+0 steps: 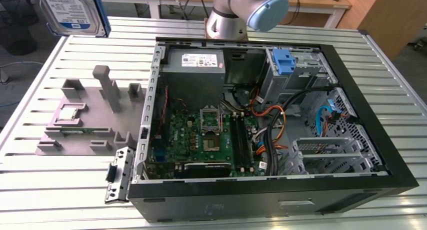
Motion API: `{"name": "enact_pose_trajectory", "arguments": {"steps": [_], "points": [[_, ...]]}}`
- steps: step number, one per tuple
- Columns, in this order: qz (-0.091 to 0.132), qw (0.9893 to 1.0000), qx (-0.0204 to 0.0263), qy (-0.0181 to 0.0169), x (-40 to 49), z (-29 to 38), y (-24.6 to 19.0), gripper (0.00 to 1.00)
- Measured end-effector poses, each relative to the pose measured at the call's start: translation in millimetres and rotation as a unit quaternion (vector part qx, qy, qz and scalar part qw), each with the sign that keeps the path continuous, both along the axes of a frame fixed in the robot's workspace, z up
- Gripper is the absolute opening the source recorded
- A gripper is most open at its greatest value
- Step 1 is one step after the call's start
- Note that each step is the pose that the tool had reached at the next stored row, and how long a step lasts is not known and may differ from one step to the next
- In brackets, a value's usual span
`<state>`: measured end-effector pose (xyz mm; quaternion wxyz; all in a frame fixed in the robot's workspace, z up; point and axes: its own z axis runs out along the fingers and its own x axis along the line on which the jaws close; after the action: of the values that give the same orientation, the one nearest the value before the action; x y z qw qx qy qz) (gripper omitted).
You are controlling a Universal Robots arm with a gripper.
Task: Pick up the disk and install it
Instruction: 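Pick up the disk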
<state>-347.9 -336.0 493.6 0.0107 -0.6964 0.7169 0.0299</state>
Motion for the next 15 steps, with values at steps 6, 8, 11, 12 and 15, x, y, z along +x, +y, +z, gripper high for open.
{"name": "enact_pose_trajectory", "arguments": {"steps": [6,8,11,12,15], "points": [[0.000,1.0000,0.0000,0.0000,0.6,0.0,0.0,0.35],[0.000,1.0000,0.0000,0.0000,0.7,0.0,0.0,0.35],[0.000,1.0000,0.0000,0.0000,2.4,0.0,0.0,0.35],[0.000,1.0000,0.0000,0.0000,3.5,0.0,0.0,0.35],[0.000,1.0000,0.0000,0.0000,7.0,0.0,0.0,0.35]]}}
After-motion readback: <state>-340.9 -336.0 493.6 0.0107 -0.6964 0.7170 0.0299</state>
